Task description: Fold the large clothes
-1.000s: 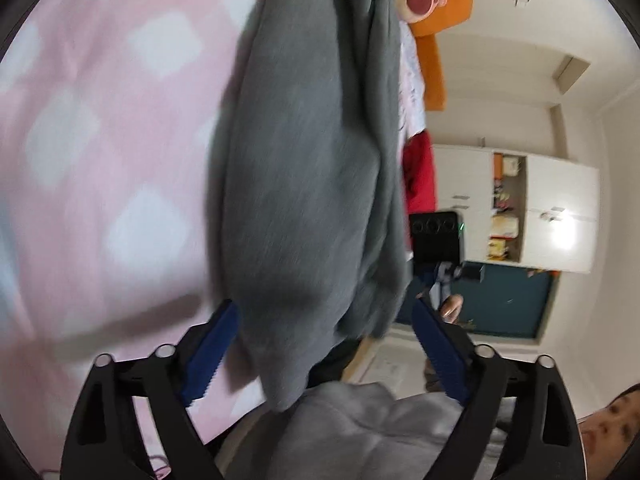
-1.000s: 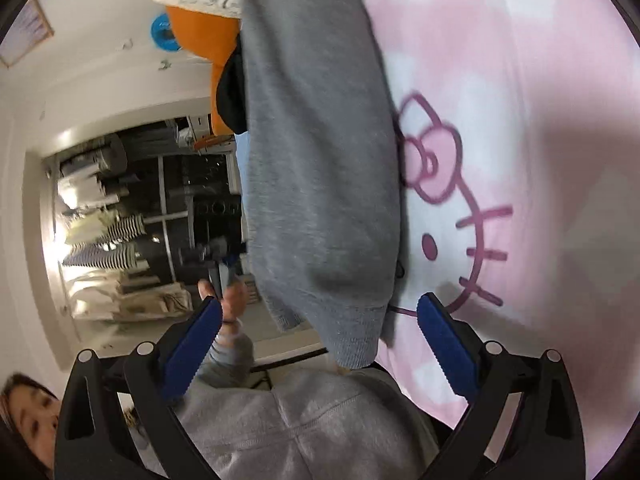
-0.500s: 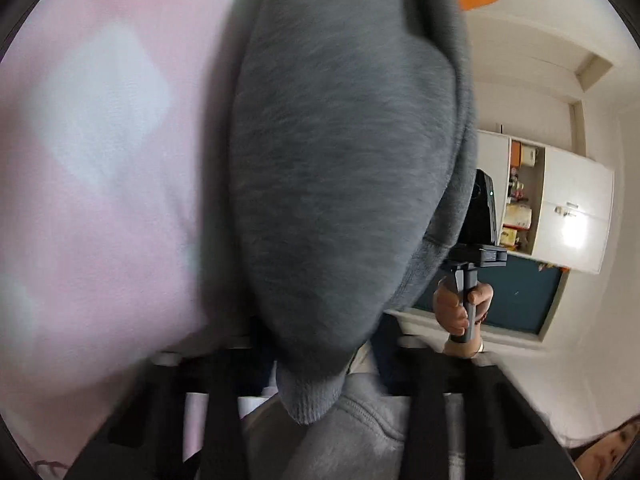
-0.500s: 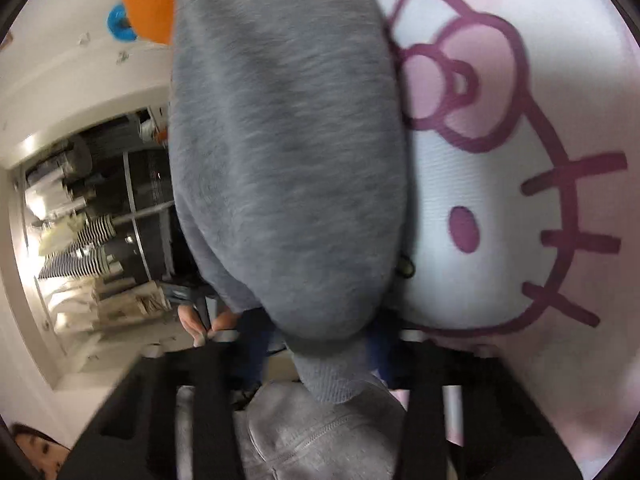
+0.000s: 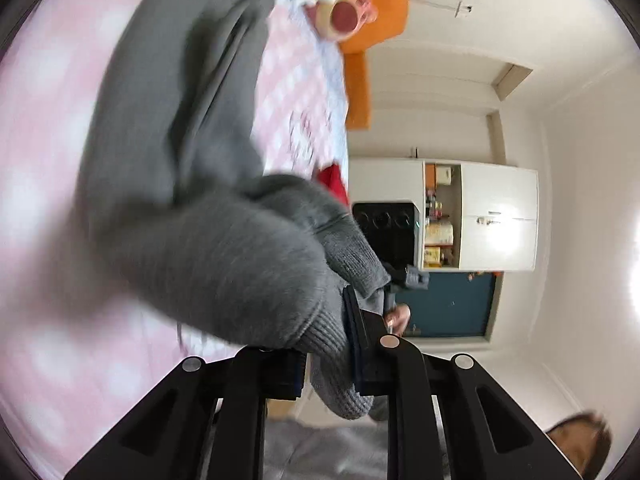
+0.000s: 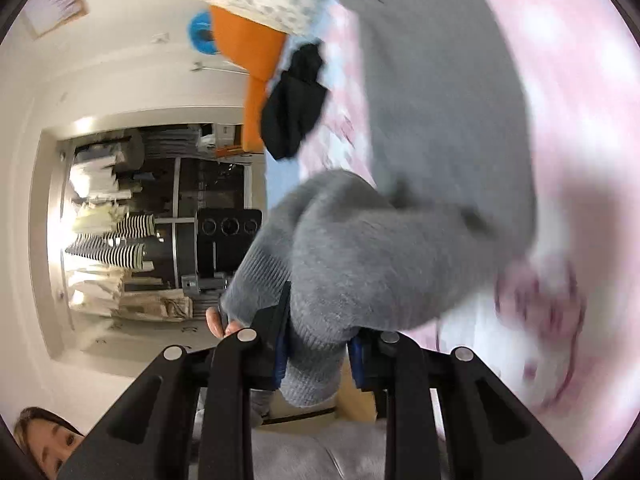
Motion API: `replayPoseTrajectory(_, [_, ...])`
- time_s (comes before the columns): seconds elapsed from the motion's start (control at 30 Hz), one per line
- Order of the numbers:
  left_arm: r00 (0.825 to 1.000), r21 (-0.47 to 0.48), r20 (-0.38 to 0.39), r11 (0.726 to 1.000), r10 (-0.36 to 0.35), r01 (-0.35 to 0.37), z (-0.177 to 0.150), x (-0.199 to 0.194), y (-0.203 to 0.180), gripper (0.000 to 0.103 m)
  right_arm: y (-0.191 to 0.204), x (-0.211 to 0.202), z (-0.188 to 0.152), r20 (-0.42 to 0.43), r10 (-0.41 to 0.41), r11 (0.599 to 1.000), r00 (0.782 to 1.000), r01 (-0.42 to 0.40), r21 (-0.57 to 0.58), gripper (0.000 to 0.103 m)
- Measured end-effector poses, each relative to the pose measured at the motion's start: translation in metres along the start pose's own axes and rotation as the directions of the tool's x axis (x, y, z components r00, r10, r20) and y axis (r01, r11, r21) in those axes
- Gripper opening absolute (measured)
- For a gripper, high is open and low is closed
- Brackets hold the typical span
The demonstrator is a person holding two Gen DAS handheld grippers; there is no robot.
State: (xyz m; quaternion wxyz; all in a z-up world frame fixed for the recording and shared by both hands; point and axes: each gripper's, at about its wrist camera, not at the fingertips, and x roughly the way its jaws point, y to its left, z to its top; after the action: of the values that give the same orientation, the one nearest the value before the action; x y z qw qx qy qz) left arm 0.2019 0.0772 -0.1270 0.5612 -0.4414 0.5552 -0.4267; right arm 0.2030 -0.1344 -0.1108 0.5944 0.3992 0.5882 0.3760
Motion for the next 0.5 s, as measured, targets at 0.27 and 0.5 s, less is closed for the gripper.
replayPoseTrajectory(0.27, [0.999,-0.127,0.05,0.992,0.01,-0.003,0.137,0.004,0.033,0.021,-0.015,0.008,0.119,0.03,-0.034,0.996,0.999,0.031,0.085,0.024])
replayPoseTrajectory(0.5, [0.99,-0.22,0.129,0.972,-0.05,0.078,0.179,0.008,0.1,0.021,-0.073,0.031,0.157,0.049,0.079,0.958,0.996,-0.089,0.274,0.042])
